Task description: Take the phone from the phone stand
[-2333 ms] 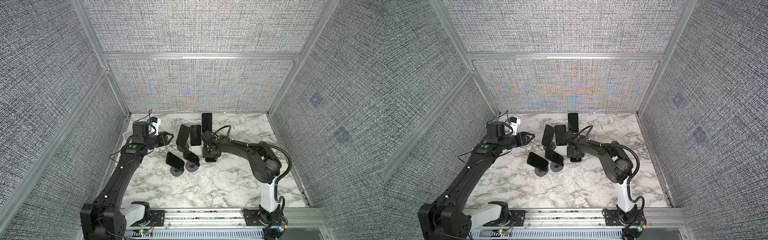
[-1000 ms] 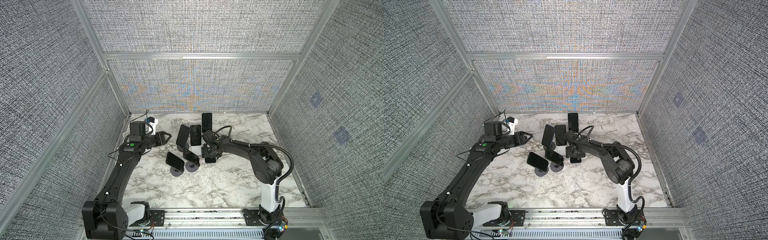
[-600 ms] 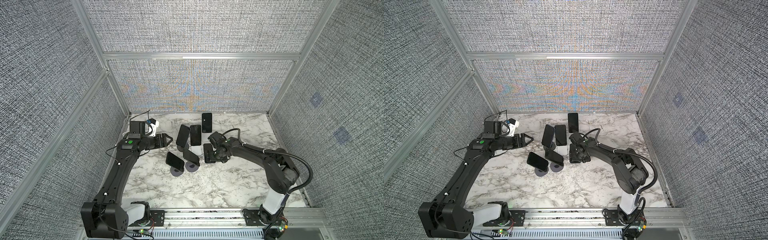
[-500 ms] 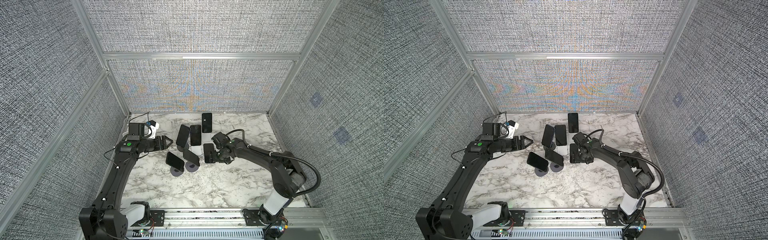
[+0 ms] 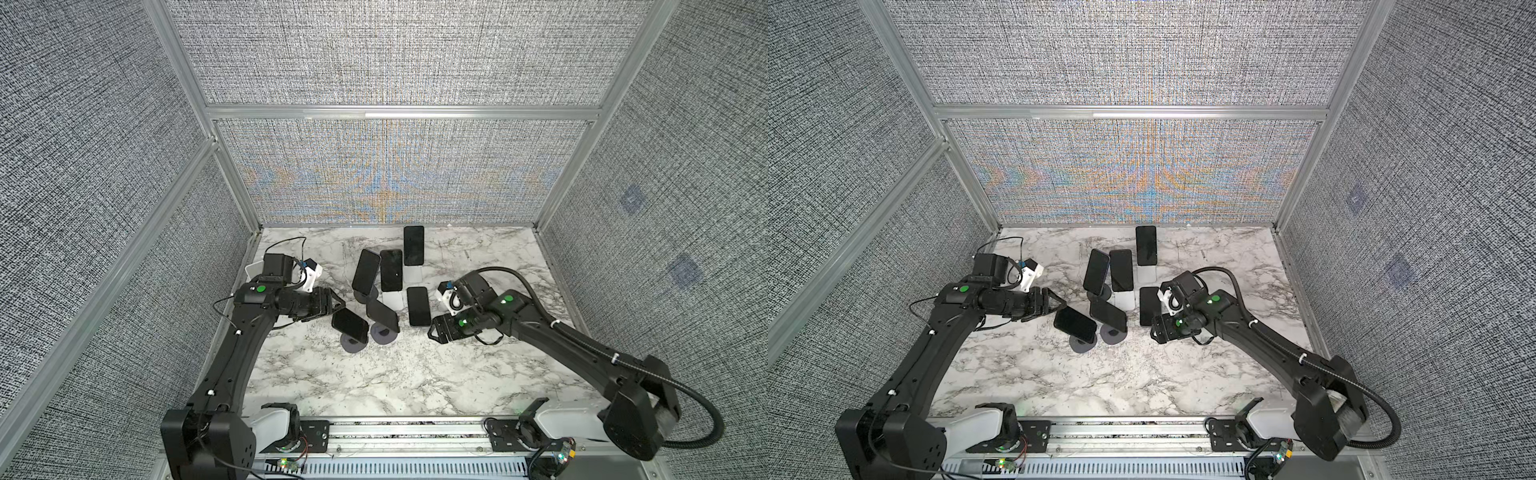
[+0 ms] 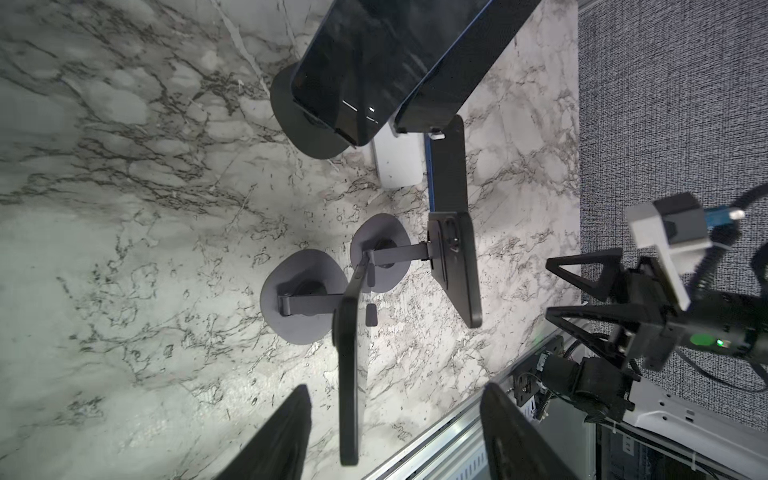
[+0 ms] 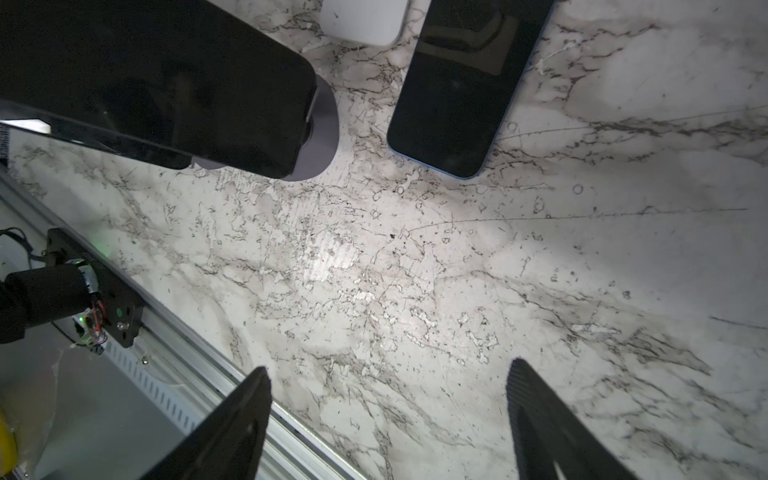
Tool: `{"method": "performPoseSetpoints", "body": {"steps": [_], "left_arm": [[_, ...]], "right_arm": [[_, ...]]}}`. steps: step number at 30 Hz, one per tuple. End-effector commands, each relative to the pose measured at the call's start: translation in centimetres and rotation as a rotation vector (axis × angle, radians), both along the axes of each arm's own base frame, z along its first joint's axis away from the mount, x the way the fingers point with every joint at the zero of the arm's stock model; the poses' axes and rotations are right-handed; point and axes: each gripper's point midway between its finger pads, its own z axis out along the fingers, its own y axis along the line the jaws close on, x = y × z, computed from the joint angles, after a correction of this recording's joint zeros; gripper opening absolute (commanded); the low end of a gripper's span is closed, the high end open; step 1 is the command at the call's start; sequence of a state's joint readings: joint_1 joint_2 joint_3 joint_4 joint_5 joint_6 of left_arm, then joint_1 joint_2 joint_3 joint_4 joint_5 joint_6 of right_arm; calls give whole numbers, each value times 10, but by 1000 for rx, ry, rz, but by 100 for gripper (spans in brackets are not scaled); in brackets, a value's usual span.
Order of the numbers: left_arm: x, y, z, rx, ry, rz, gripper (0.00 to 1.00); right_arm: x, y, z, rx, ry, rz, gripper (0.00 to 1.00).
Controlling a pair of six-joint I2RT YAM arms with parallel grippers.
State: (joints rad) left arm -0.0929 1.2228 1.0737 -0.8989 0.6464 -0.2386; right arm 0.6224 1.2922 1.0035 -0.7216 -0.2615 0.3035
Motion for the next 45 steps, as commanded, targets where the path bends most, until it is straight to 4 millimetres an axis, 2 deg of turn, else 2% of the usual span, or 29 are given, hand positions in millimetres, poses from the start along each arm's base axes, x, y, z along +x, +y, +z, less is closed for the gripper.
{"method": "performPoseSetpoints", "body": {"steps": [1,4,9,14,26,31,37,41,45], "left_arm": [[-2,0,-8,10,43,-29,65],[-4,2,-18,39,86,-56,64],[-3,-1,-21,17,97,-64,64],[-2,-2,-26,10,118,-54,55],[-2,1,-40,22,170,-19,48],[-2,2,-39,31,159,-12,44],[0,6,-40,53,146,1,29],[-1,7,-39,61,143,4,18],[-1,7,-37,62,138,1,11]], "right_arm": [[-8,4,6,54,-23,51,79],[-6,-9,2,22,-46,13,78],[-7,-22,-6,4,-18,-19,78],[-5,-30,-12,-23,-30,-45,78],[3,-36,-19,-54,-34,-65,78],[5,-38,-24,-59,-23,-83,78],[5,-43,-36,-71,8,-104,78],[5,-42,-38,-61,8,-111,78],[5,-41,-36,-53,5,-106,78]]}}
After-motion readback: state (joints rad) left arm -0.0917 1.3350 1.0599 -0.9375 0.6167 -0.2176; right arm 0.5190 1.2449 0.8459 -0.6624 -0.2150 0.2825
